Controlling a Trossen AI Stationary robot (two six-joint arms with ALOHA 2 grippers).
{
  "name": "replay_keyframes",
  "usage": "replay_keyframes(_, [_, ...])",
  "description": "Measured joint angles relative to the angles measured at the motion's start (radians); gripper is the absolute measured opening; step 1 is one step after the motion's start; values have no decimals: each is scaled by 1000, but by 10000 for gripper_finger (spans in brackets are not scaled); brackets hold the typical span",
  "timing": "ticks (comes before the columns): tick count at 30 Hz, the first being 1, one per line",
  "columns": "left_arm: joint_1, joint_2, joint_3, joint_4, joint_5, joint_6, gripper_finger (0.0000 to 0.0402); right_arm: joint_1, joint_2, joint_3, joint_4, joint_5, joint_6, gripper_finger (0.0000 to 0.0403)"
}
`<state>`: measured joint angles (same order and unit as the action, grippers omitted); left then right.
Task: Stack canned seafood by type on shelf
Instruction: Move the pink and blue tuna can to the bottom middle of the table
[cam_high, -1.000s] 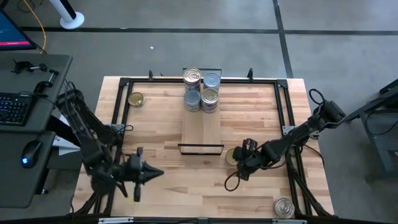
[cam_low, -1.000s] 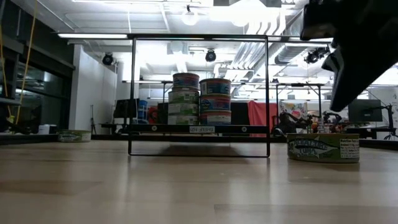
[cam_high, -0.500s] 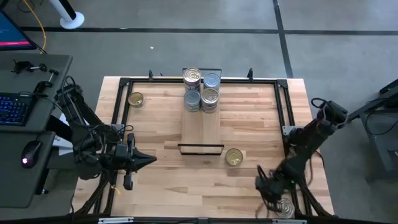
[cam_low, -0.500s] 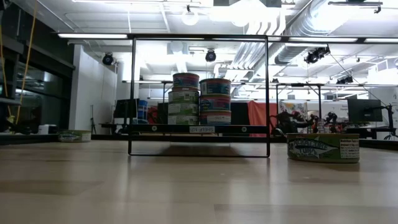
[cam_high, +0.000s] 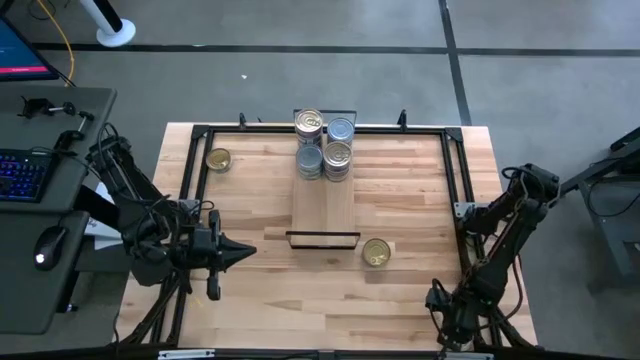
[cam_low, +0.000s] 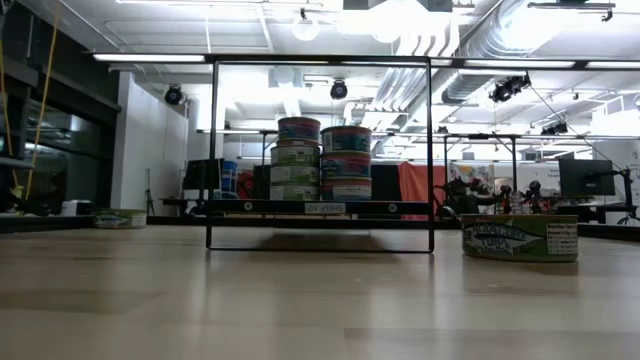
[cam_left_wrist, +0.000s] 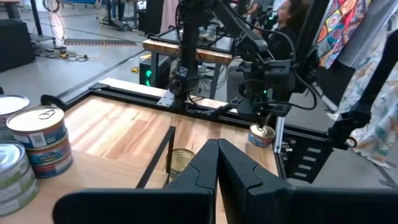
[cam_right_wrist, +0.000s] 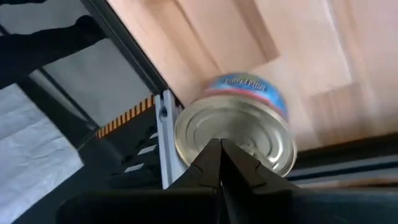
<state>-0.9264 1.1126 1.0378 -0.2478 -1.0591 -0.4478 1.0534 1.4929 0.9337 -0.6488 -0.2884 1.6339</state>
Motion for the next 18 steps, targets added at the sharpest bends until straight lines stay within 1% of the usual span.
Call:
replay_keyframes(2, [5, 0, 0, 0, 12, -3, 0, 12, -1, -18, 40, -6, 44, 0])
replay_keyframes(4, [5, 0, 0, 1, 20, -4, 0, 27, -1, -68, 141, -16, 95, 0])
replay_keyframes(6, [5, 0, 0, 5, 19, -5, 0, 38, 0, -126, 264, -1, 139, 0])
replay_keyframes(7, [5, 0, 0, 8, 19, -12, 0, 39, 0, -147, 291, 2, 164, 0])
replay_keyframes(11, [5, 0, 0, 7, 18, -19, 0, 42, -2, -181, 310, 1, 184, 0])
replay_keyframes(15, [5, 0, 0, 6, 18, -19, 0, 42, -3, -182, 268, -14, 133, 0])
replay_keyframes(18, [5, 0, 0, 6, 2, -9, 0, 32, -4, -181, 249, 5, 96, 0])
